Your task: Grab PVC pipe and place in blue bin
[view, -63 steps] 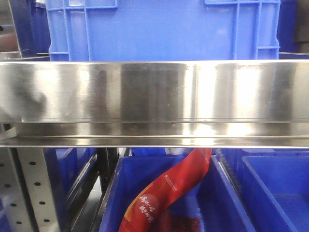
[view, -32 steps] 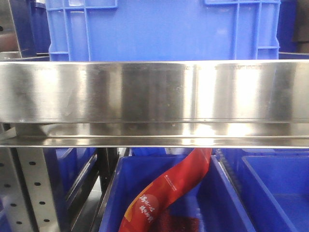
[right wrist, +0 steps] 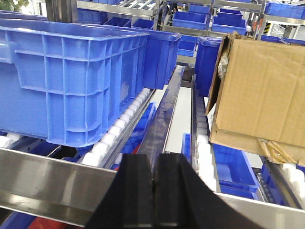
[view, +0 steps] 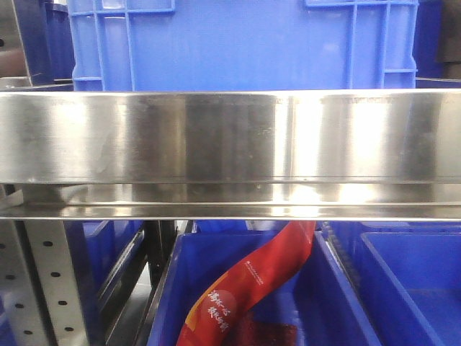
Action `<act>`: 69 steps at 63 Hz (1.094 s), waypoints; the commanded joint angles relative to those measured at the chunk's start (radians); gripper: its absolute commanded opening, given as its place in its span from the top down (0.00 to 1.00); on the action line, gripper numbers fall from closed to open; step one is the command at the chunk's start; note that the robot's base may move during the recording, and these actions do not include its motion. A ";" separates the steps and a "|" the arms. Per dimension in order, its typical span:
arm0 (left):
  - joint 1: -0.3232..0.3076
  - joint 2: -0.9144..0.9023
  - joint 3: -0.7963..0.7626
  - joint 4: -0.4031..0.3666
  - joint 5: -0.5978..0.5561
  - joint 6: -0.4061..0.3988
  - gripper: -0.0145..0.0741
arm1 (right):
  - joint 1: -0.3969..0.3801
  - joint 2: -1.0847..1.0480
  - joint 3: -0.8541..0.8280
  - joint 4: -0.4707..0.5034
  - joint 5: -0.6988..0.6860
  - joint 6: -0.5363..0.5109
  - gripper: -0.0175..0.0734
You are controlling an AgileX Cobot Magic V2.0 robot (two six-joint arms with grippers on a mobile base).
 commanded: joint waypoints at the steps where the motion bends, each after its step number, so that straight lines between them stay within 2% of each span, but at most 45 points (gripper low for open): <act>1: 0.003 -0.044 -0.003 0.000 -0.010 -0.003 0.96 | -0.005 -0.003 0.003 -0.010 -0.025 0.000 0.99; 37: 0.005 -0.064 -0.003 0.000 0.021 -0.003 0.96 | -0.005 -0.003 0.003 -0.010 -0.025 0.000 0.99; 48: 0.035 -0.064 -0.003 -0.017 0.022 -0.003 0.96 | -0.005 -0.003 0.003 -0.010 -0.025 0.000 0.99; 69: 0.039 -0.064 -0.003 -0.017 0.031 -0.003 0.96 | -0.005 -0.003 0.003 -0.010 -0.025 0.000 0.99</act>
